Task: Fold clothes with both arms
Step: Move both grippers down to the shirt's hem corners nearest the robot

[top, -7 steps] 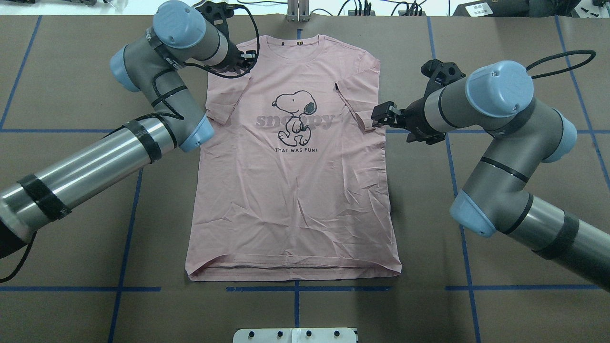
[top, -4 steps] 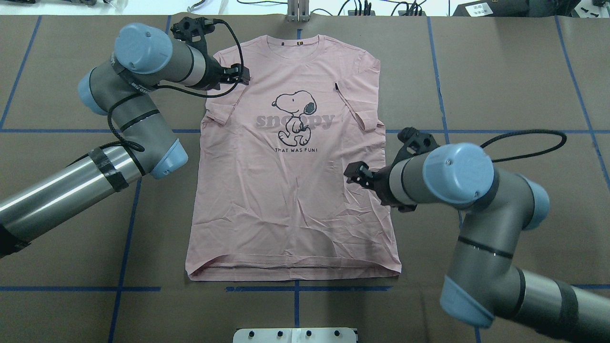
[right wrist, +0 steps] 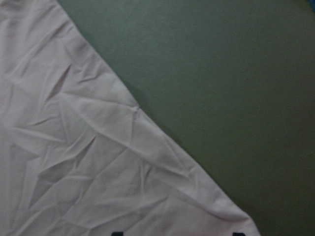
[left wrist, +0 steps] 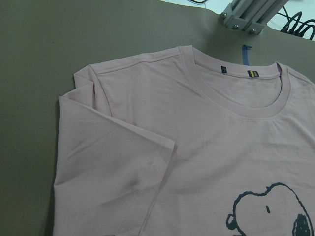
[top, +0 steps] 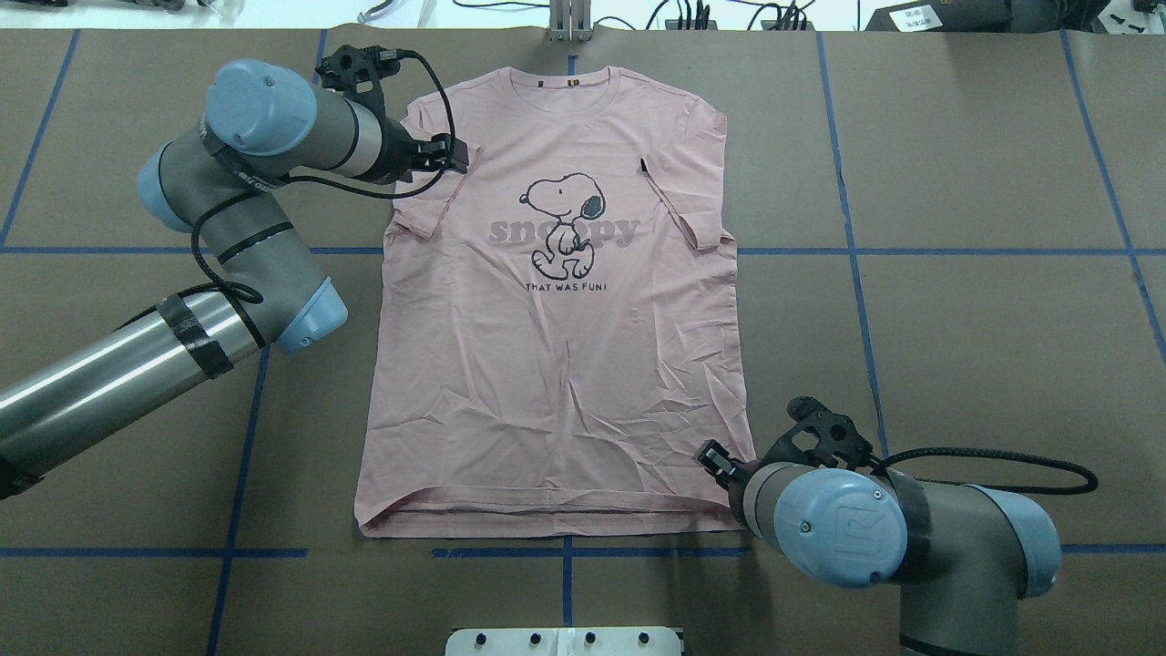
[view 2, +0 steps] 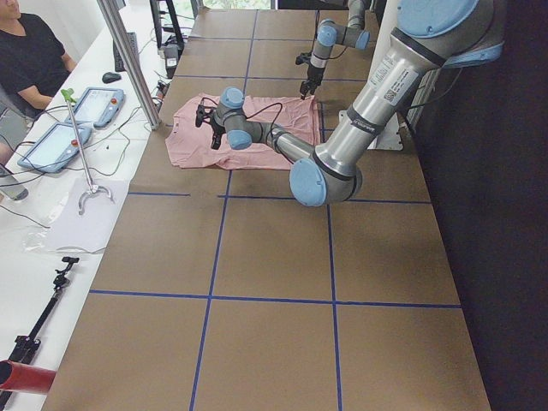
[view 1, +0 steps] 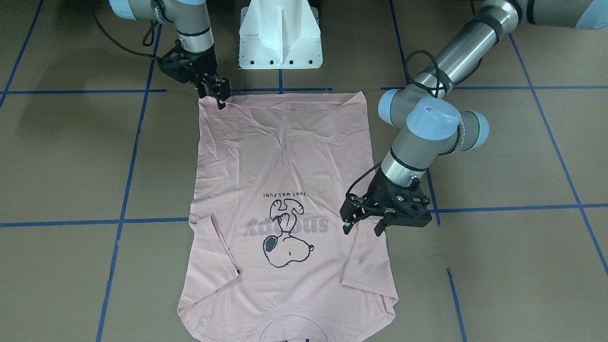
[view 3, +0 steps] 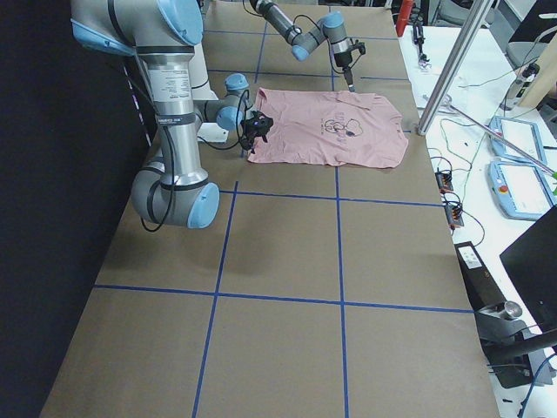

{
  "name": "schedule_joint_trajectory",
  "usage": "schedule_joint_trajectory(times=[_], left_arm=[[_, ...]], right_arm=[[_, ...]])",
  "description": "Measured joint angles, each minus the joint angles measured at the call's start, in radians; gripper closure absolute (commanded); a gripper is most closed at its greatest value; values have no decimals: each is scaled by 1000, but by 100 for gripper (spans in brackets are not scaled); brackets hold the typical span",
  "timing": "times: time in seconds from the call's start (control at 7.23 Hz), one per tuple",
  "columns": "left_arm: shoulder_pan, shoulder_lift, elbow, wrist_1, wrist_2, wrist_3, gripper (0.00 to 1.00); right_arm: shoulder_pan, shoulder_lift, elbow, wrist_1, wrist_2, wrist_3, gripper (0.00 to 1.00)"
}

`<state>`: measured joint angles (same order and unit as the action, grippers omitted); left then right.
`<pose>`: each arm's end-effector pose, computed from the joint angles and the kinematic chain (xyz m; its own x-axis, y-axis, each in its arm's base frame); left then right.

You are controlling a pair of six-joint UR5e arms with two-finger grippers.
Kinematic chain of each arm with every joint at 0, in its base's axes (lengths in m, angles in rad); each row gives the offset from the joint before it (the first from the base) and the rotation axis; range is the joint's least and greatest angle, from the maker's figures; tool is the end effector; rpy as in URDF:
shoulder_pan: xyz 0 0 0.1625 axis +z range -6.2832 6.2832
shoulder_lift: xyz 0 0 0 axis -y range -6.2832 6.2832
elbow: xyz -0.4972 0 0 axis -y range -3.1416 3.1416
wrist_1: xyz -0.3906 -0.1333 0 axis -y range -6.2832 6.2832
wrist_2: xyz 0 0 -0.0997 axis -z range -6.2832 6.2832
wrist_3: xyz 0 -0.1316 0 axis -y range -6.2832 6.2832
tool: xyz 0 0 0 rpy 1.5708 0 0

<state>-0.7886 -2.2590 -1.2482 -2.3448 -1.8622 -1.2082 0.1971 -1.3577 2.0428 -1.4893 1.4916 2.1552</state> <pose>0.5220 -0.6609 0.3690 0.4512 0.0279 -0.8920 0.3588 0.9095 0.2100 -0.5312 -0.2526 0.4266 0.4517 0.6510 0.6100 -0.5974 0.7285 -0.3352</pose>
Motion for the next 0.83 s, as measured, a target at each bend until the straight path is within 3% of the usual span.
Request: schedule_joint_trajectory(times=[0.41,0.55,0.83], left_arm=[[1,1,1,-4,0,-1,13],[1,1,1,-4,0,-1,13],[2,1,1,-4,0,-1,12]], right_arm=[[-33,-62,9,-3,3,37,29],[-41,-65,14,-3,3,38,40],[-48,-63,22,-3,3,38,79]])
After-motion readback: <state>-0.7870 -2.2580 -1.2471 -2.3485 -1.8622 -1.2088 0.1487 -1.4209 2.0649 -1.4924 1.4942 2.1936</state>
